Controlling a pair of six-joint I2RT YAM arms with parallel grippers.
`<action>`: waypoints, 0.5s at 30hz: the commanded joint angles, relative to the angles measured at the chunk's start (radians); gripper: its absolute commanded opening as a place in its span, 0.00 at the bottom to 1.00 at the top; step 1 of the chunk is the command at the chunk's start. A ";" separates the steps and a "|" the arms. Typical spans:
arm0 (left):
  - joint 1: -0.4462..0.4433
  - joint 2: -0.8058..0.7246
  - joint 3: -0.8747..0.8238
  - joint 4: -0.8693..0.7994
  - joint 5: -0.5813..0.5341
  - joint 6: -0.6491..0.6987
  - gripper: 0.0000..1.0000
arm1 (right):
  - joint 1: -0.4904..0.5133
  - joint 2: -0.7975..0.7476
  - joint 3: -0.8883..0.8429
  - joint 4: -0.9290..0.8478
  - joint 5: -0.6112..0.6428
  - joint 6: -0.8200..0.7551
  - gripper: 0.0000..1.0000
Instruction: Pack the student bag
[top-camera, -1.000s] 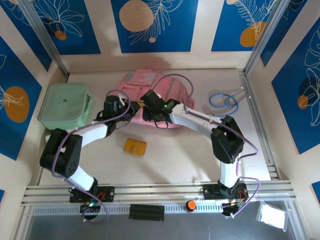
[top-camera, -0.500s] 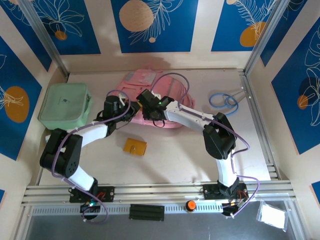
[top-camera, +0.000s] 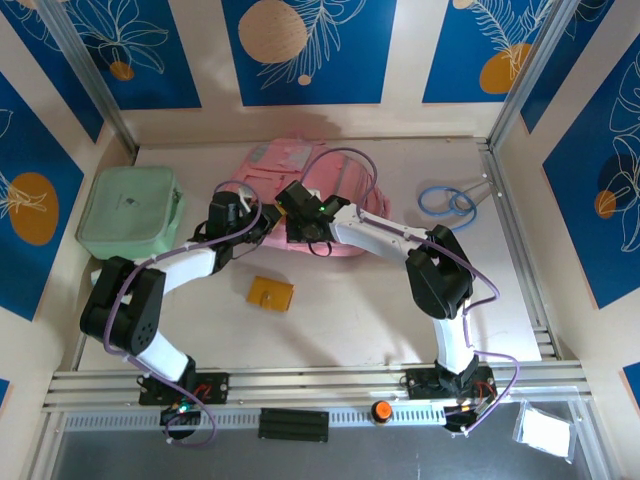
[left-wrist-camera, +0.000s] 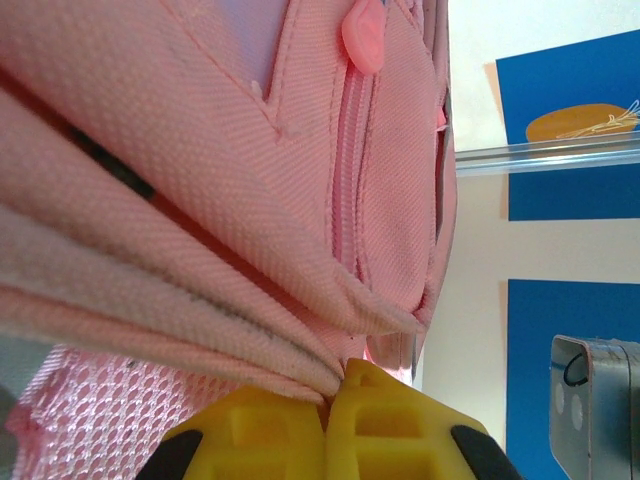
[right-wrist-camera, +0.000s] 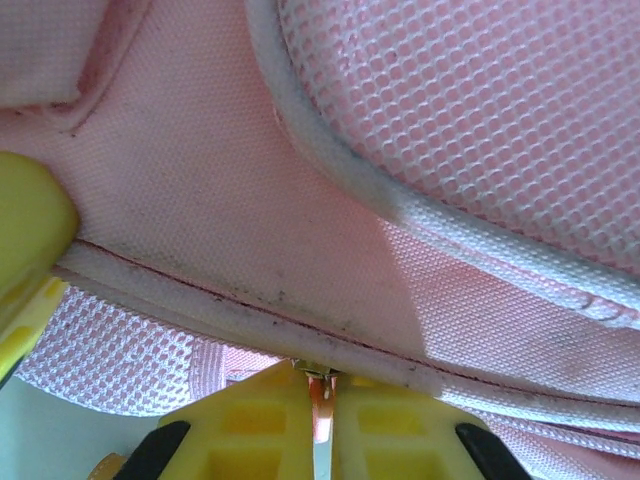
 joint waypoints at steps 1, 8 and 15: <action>-0.017 -0.002 0.051 0.064 0.038 0.024 0.00 | -0.009 -0.022 -0.012 -0.009 0.020 -0.022 0.05; -0.007 -0.004 0.050 0.028 0.010 0.052 0.00 | -0.005 -0.073 -0.075 -0.025 0.065 -0.036 0.00; 0.025 0.001 0.021 0.031 -0.003 0.054 0.00 | -0.047 -0.203 -0.277 0.001 0.111 -0.062 0.00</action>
